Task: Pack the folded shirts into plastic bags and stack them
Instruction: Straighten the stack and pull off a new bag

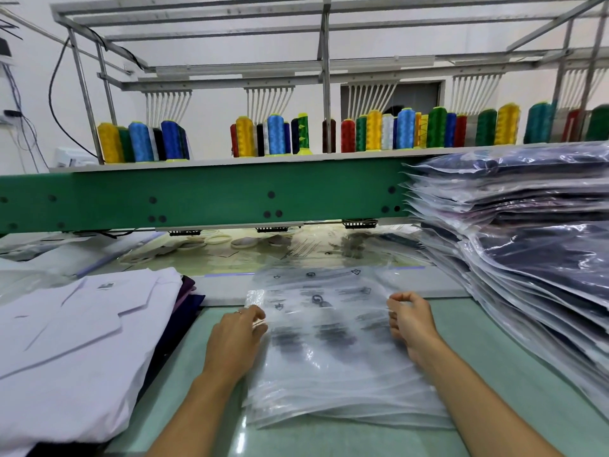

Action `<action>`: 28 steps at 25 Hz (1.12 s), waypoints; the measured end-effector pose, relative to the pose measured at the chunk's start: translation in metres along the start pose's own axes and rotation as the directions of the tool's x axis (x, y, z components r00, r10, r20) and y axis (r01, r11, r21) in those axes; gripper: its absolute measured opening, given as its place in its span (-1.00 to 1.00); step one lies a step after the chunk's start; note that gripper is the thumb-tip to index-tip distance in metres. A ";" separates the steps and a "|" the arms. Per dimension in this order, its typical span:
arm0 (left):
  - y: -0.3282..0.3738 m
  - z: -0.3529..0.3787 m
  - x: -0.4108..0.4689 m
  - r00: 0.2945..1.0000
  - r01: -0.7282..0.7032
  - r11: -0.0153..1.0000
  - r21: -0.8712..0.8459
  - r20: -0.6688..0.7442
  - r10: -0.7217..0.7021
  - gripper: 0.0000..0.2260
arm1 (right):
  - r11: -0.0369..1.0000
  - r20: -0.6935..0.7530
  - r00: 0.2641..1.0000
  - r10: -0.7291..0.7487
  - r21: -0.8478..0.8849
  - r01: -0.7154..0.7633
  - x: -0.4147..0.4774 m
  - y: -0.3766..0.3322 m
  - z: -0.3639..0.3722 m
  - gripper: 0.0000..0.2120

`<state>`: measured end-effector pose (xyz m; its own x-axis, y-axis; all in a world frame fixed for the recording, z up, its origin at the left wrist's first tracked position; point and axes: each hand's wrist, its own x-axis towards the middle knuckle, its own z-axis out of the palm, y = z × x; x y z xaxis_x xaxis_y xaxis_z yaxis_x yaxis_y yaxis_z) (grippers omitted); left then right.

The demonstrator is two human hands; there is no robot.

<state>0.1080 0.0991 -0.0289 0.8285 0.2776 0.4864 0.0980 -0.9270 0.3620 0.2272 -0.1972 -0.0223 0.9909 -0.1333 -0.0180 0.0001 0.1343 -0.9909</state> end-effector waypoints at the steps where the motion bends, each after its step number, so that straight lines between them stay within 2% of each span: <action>1: 0.001 0.001 0.000 1.000 -0.016 0.999 -0.033 0.003 0.016 -0.95 | 1.000 0.006 1.000 -0.002 -0.005 0.002 0.000 0.000 -0.001 -0.87; 6: 0.005 0.004 0.003 0.999 -0.038 0.981 -0.190 0.022 0.043 -0.88 | 0.999 0.035 0.999 -0.029 -0.040 0.030 -0.003 -0.001 0.000 -0.88; 10: 0.004 0.004 0.000 0.998 -0.031 0.983 -0.179 0.042 0.039 -0.85 | 0.997 0.083 0.996 -0.028 -0.073 0.034 -0.008 -0.003 0.001 -0.89; 12: 0.005 0.003 0.001 1.000 -0.029 0.988 -0.154 -0.001 0.029 -0.86 | 0.966 0.049 0.991 -0.125 -0.223 0.133 -0.015 -0.005 0.002 -0.92; 13: 0.007 0.002 0.001 0.999 -0.035 0.989 -0.143 -0.038 0.030 -0.86 | 0.887 0.028 0.969 -0.247 -0.395 0.238 -0.019 -0.006 0.002 -0.95; 14: 0.009 0.001 0.002 0.996 -0.048 0.990 -0.131 -0.081 0.037 -0.84 | 0.751 0.048 0.919 -0.391 -0.560 0.349 -0.023 -0.006 0.004 -0.95; 15: 0.011 0.000 0.003 0.991 -0.065 0.991 -0.116 -0.123 0.051 -0.82 | 0.594 0.123 0.841 -0.526 -0.655 0.467 -0.028 -0.007 0.006 -0.91; 16: 0.014 -0.001 0.003 0.984 -0.088 0.991 -0.098 -0.162 0.071 -0.81 | 0.460 0.233 0.751 -0.618 -0.667 0.586 -0.033 -0.007 0.010 -0.87; 18: 0.019 -0.003 0.002 0.968 -0.136 0.988 -0.071 -0.221 0.117 -0.83 | 0.293 0.448 0.600 -0.662 -0.582 0.758 -0.040 -0.009 0.017 -0.82; 20: 0.022 -0.004 0.002 0.960 -0.151 0.987 -0.046 -0.246 0.135 -0.78 | 0.209 0.589 0.520 -0.619 -0.514 0.832 -0.045 -0.012 0.023 -0.81; 23: 0.022 -0.007 0.002 0.960 -0.137 0.990 0.027 -0.242 0.139 -0.66 | 0.081 0.676 0.437 -0.593 -0.490 0.868 -0.049 -0.012 0.026 -0.84; 25: 0.022 -0.009 0.002 0.957 -0.127 0.991 0.047 -0.256 0.135 -0.62 | 0.033 0.684 0.423 -0.595 -0.505 0.863 -0.050 -0.013 0.027 -0.72; 28: 0.022 -0.010 0.002 0.953 -0.121 0.990 0.074 -0.270 0.137 -0.57 | 0.072 0.627 0.439 -0.644 -0.521 0.850 -0.053 -0.017 0.026 -0.45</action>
<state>0.1064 0.0813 -0.0121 0.6544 0.2058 0.7276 0.0375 -0.9699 0.2407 0.1785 -0.1669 -0.0008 0.5191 0.4704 0.7137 0.7724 -0.6156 -0.1561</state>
